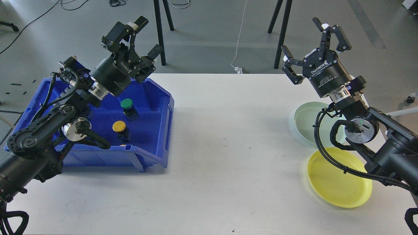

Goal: Pass button and place on color plate
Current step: 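Reach the left gripper into the blue bin toward the yellow button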

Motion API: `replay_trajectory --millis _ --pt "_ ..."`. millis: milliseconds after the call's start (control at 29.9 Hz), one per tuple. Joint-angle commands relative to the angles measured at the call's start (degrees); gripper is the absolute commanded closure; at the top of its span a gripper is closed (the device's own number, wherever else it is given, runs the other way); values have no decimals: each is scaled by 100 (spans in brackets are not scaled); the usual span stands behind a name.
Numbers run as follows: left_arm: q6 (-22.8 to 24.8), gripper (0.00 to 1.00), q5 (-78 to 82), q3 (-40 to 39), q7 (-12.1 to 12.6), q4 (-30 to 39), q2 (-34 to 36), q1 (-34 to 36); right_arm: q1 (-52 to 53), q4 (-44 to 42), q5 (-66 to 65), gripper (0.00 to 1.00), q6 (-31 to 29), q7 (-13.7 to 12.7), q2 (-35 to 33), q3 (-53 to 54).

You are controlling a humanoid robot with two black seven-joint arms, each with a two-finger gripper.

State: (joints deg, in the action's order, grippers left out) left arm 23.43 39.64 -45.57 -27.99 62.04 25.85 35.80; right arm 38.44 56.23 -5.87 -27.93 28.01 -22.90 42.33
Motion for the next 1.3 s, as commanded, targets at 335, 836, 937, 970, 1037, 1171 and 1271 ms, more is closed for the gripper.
replay_trajectory --millis 335,836,937,970,1037,1171,1271 --pt "457 0 -307 -857 -1 87 -264 -28 -47 20 -1 1 33 -1 -13 91" --pt "457 0 2458 2215 -1 1697 2633 1384 -293 -6 -10 1 77 -1 -13 302" --pt "416 0 3337 3427 -1 1697 3162 2332 -329 -33 -10 1 68 -1 5 276" --pt "425 0 3532 3780 -1 1688 3259 2631 -346 -42 -10 1 68 -1 14 259" --pt "434 0 3822 4527 -1 1653 3321 3194 -390 -42 -10 1 68 -1 22 285" --pt "408 1 4376 5592 -1 1426 3190 3785 -399 -42 -10 1 68 -1 14 285" --pt "399 1 4588 5796 -1 1048 2839 3803 -434 -42 -10 1 68 -1 14 294"
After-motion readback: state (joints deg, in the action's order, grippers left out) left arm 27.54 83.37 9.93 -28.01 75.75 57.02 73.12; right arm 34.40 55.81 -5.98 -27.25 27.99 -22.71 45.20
